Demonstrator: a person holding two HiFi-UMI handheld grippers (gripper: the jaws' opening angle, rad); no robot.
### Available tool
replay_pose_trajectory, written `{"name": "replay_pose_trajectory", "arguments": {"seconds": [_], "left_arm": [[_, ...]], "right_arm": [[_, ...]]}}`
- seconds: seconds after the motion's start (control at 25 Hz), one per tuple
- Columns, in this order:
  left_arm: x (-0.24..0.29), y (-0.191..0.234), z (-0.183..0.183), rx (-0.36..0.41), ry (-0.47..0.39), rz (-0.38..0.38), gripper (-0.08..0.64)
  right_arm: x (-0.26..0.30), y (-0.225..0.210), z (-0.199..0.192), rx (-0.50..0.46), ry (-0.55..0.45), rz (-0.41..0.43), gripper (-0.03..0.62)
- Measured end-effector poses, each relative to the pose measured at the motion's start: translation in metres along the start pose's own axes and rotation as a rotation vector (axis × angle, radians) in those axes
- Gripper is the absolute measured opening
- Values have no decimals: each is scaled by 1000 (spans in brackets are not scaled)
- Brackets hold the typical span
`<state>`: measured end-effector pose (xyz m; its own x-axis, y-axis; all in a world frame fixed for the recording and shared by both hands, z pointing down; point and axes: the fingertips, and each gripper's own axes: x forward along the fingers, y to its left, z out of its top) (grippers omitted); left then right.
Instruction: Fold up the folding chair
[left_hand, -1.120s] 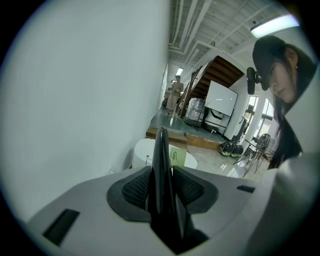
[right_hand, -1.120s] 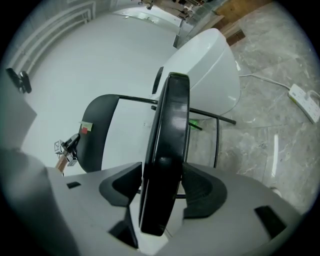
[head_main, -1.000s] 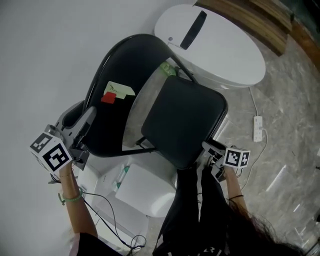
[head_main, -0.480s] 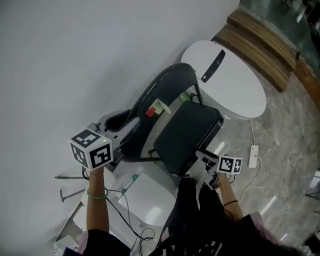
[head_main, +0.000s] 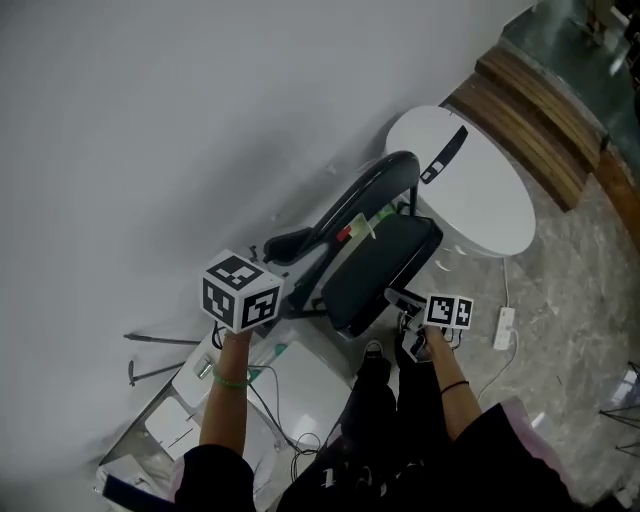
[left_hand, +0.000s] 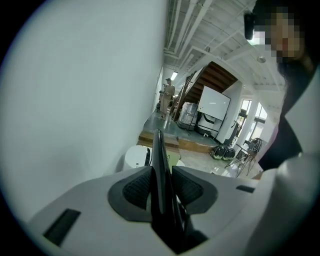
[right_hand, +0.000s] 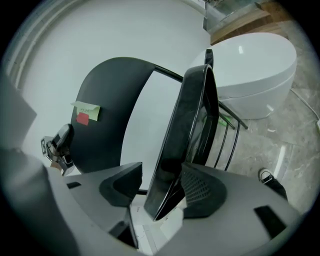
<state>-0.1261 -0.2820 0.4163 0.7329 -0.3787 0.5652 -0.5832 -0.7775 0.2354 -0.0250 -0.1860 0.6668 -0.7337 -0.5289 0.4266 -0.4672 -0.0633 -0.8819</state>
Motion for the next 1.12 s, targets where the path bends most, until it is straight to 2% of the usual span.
{"name": "replay_pose_trajectory", "arguments": {"seconds": [0.24,0.36,0.6,0.84,1.0,1.12], "left_arm": [[1,-7,1,-14,21,9,126],[1,-15,2,-15,39,16,126],[0,-4,2,27,93,177,126],[-1,1,4,15,122,172,126],[0,-9,5,-7,148,127,123],[-1,3,2,64,163,211,124]], "right_arm": [[1,-1,2,10,84,-15,198],[12,12,8,-31,145,4,190],[29,26,18,-123,249,23,171],[42,36,25,-106,240,65,158],[71,57,42,-114,220,71,152],[84,62,48,-153,245,65,121]]}}
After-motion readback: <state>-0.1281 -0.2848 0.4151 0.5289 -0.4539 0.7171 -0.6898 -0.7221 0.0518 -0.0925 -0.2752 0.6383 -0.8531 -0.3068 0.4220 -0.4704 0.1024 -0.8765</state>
